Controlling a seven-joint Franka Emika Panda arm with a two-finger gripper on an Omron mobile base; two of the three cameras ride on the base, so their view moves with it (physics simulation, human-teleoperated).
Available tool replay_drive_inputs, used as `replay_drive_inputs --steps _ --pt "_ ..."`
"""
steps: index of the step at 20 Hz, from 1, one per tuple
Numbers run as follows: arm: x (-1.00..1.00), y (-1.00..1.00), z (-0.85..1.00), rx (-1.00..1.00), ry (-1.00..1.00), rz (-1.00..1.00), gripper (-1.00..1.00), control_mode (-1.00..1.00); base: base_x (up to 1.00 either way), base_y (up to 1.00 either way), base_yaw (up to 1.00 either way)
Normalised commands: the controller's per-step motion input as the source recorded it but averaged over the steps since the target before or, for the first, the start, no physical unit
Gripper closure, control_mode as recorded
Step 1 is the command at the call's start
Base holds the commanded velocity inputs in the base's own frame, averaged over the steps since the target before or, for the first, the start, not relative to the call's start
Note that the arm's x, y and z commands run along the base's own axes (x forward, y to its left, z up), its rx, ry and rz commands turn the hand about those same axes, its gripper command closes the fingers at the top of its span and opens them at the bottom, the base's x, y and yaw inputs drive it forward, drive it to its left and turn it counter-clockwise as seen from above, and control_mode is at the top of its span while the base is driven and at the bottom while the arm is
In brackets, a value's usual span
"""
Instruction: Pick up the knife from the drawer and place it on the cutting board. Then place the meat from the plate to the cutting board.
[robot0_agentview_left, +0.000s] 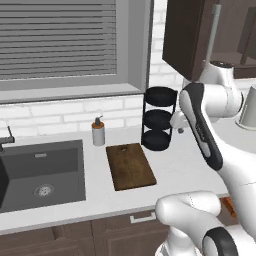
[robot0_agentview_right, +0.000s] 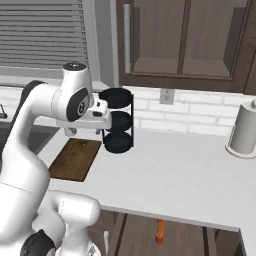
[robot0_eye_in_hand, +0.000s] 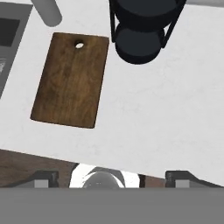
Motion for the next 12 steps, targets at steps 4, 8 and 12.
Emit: replay_drive_inputs --steps 4,8,12 --pt "-0.96 -0.28 -0.36 0.0 0.0 0.07 -1.0 -1.0 0.0 0.0 0.0" --pt "-0.44 -0.07 -0.13 0.0 0.0 0.01 -1.0 -1.0 0.0 0.0 0.0" --pt "0.0 0.0 0.0 0.0 0.0 0.0 -1.0 1.0 0.0 0.0 0.0"
